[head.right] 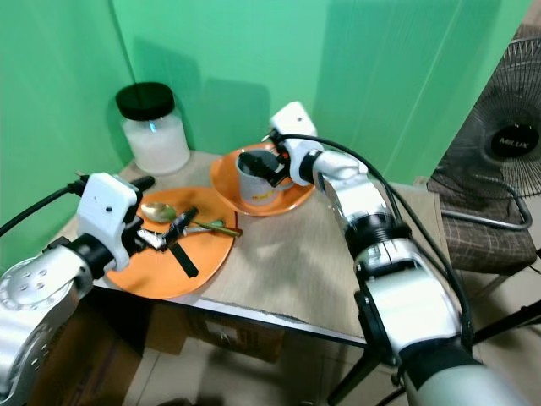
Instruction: Setting the table
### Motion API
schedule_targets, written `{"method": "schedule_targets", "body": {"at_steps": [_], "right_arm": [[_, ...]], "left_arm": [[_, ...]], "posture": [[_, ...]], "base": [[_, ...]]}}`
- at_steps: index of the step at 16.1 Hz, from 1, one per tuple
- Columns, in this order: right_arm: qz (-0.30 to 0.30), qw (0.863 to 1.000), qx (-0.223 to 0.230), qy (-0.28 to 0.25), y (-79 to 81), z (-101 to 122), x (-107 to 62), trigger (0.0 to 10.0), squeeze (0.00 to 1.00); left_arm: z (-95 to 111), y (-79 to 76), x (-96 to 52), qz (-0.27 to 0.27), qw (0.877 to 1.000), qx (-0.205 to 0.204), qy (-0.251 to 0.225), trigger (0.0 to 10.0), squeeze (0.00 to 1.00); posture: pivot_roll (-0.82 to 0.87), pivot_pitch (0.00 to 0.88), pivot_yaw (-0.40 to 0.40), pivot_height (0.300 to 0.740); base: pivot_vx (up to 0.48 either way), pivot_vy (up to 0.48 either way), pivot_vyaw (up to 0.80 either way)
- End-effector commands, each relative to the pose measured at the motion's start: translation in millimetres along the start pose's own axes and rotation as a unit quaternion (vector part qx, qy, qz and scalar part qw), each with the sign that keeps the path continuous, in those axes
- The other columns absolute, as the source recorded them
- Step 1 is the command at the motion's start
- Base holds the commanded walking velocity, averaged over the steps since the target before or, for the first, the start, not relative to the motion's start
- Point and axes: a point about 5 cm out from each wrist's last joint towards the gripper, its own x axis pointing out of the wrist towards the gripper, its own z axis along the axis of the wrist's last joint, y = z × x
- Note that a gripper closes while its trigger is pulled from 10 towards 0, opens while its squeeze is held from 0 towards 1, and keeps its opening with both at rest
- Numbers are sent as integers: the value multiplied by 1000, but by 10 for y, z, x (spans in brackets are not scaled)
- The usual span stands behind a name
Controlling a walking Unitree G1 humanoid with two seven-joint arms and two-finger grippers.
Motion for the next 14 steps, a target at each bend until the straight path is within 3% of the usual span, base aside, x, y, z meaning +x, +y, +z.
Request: {"method": "schedule_targets", "body": {"at_steps": [1,3,5,8,9,14], "right_arm": [[-2,999,-33,22,-94,18,-44,10000,1000],[-38,998,-36,47,-199,-41,-95,10000,1000],[-63,997,-6,49,-267,-70,-133,10000,1000],[-47,996,48,52,-257,-207,-187,10000,1000],[-51,995,78,47,-222,-270,-181,10000,0],[11,995,81,56,-91,-376,-169,10000,0]], "left_arm": [[24,-80,-27,-29,1000,-3,-3,10000,0],[17,-104,-26,-36,999,-6,-3,10000,0],[14,-117,-27,-43,999,-7,-2,10000,0],[14,-132,-51,-52,999,-12,1,10000,0],[16,-133,-58,-51,999,-13,1,10000,0],[13,-106,-93,-44,999,-12,6,10000,0]], "posture": [[-38,87,-17,740],[-42,92,-13,740],[-41,100,-9,740],[-38,115,-7,740],[-31,118,-12,740],[-17,123,-23,740]], "base": [[0,0,0],[0,0,0],[0,0,0],[0,0,0],[0,0,0],[0,0,0]]}}
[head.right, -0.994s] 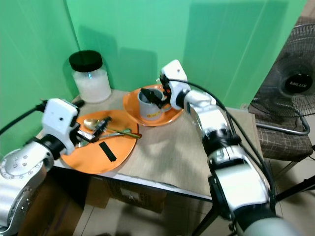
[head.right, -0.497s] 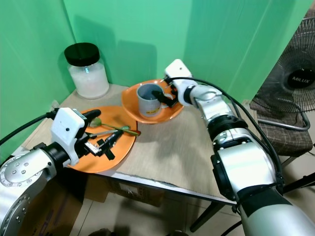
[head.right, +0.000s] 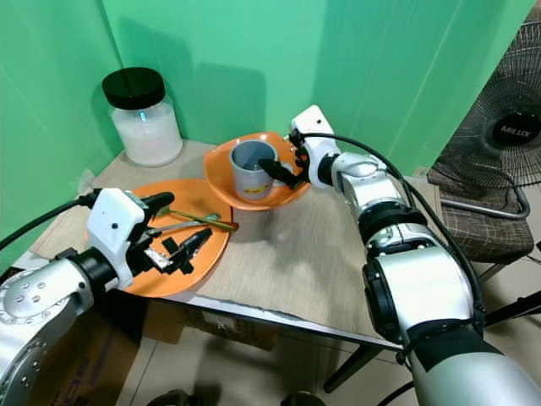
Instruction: Setting the table
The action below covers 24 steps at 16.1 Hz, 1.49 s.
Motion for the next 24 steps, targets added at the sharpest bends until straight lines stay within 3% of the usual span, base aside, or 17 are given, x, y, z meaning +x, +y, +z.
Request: {"method": "schedule_targets", "body": {"at_steps": [1,6,11,16,20,24], "right_arm": [[33,999,7,34,58,-191,-24,10000,0],[59,998,-10,29,-61,-81,-139,10000,0],[46,999,-8,-20,-153,138,-177,10000,0],[33,999,-21,15,-210,12,-252,10000,0],[38,998,-44,39,-83,-116,-152,10000,0],[26,997,-46,63,-10,-210,-85,10000,0]], "left_arm": [[9,5,-39,2,1000,0,1,10000,0],[16,35,-29,7,1000,1,-1,10000,0],[29,67,1,5,1000,6,-4,10000,0],[34,20,20,-16,1000,2,-5,10000,0],[26,-80,42,-44,999,-7,-4,10000,0],[25,-79,43,-42,999,-9,-5,10000,0]], "posture": [[-17,123,-23,740],[-24,112,-26,740],[-25,97,-15,740],[-26,92,-11,740],[-29,94,-11,740],[-28,95,-13,740]], "base": [[0,0,0],[0,0,0],[0,0,0],[0,0,0],[0,0,0],[0,0,0]]}}
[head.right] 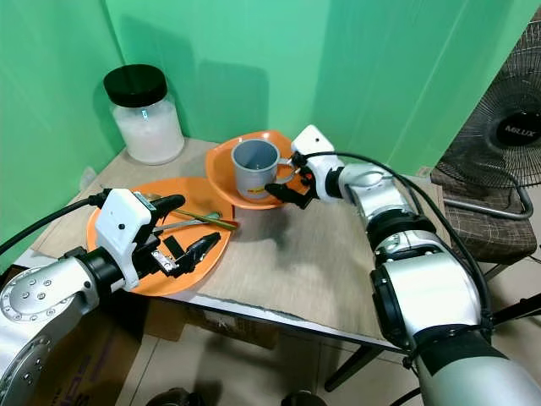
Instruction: Setting the table
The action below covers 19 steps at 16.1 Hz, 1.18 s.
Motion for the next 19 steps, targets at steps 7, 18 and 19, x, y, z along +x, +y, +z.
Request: {"method": "schedule_targets", "body": {"at_steps": [7,18,19], "right_arm": [[89,996,24,-18,-10,54,-100,10000,0],[14,998,55,1,0,-75,-32,4314,0],[10,998,54,2,1,-75,-27,3529,0]], "left_arm": [[17,-38,-15,-2,1000,-1,-4,10000,0],[23,-72,44,-30,1000,2,-6,10000,0],[19,-84,48,-32,999,2,-5,10000,0]], "posture": [[-27,88,-20,740],[-31,65,0,740],[-29,62,0,740]], "base": [[0,0,0],[0,0,0],[0,0,0]]}}
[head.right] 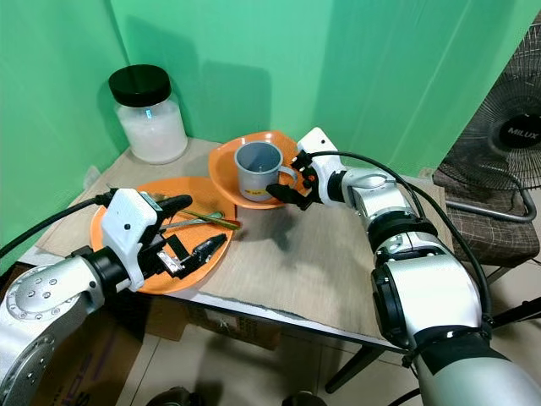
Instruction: Setting the table
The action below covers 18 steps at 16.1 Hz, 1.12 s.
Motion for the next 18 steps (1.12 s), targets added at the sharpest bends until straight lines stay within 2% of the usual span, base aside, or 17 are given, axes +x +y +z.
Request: {"method": "schedule_targets", "body": {"at_steps": [1,2,3,8,18], "right_arm": [[-5,1000,-3,8,3,-24,4,2471,0],[-6,1000,-2,9,3,-24,6,2471,0],[-16,1000,-3,15,-2,-39,10,0,0],[-30,999,0,33,27,-102,48,0,0],[-31,999,14,29,48,-133,62,0,0]], "left_arm": [[-1,-35,8,-10,1000,3,0,10000,0],[-1,-39,9,-11,1000,2,0,10000,0],[0,-44,17,-12,1000,2,-1,10000,0],[3,-64,36,-16,1000,2,-3,10000,0],[6,-53,44,-15,1000,3,-3,10000,0]], "posture": [[-30,59,-2,740],[-30,59,-2,740],[-29,52,-6,740],[-25,46,-6,740],[-23,49,-8,740]], "base": [[0,0,0],[0,0,0],[0,0,0],[0,0,0],[0,0,0]]}}
